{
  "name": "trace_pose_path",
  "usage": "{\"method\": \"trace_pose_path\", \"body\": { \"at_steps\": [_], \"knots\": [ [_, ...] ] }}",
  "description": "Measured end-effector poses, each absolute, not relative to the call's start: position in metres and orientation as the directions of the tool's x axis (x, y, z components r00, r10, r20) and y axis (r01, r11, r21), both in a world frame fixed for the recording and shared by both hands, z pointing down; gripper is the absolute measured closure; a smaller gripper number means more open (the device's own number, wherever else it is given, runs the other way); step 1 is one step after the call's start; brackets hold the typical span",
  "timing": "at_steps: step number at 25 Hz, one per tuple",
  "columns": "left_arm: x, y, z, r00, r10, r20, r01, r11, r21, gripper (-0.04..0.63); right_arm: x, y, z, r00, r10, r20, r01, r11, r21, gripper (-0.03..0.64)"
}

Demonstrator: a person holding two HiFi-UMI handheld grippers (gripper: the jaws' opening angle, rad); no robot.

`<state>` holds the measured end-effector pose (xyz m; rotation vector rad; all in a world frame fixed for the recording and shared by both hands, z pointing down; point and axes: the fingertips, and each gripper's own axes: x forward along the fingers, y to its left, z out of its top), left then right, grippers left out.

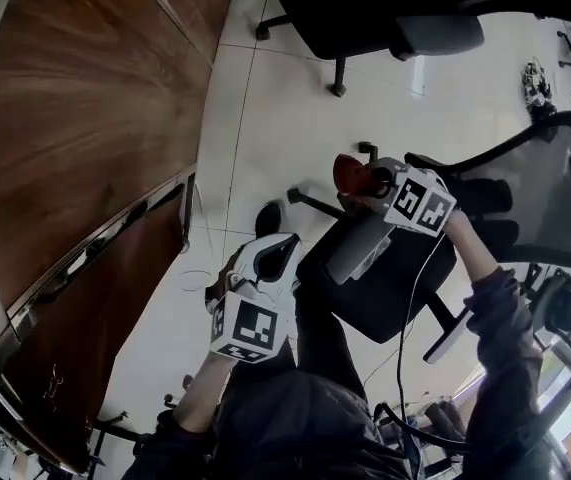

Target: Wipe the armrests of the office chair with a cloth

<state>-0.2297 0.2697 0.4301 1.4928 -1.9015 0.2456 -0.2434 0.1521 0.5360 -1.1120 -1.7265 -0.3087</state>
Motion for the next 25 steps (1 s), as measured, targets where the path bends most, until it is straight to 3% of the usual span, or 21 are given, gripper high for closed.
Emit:
{"method": "trace_pose_path", "body": {
  "at_steps": [6, 11, 19, 25],
  "knots": [
    [-0.249, 0.286, 0.456, -0.112, -0.753, 0.648, -0.870, 0.389, 0.302, 0.580, -0.212, 0.184, 0.604, 0.426, 0.467, 0.775, 0.779, 0.245, -0.577, 0.526],
    [-0.254, 0.290, 0.470, -0.100, -0.743, 0.662, -0.854, 0.406, 0.326, 0.580, -0.178, 0.180, 0.662, 0.673, 0.296, 0.678, 0.656, 0.183, -0.732, 0.528],
    [-0.266, 0.298, 0.471, -0.096, -0.722, 0.686, -0.850, 0.418, 0.321, 0.580, -0.156, 0.152, 0.753, 0.668, 0.137, 0.732, 0.687, 0.265, -0.677, 0.529],
    [-0.261, 0.298, 0.475, -0.089, -0.713, 0.695, -0.848, 0.420, 0.322, 0.580, -0.160, 0.151, 0.756, 0.643, 0.152, 0.751, 0.697, 0.291, -0.656, 0.529]
  ]
}}
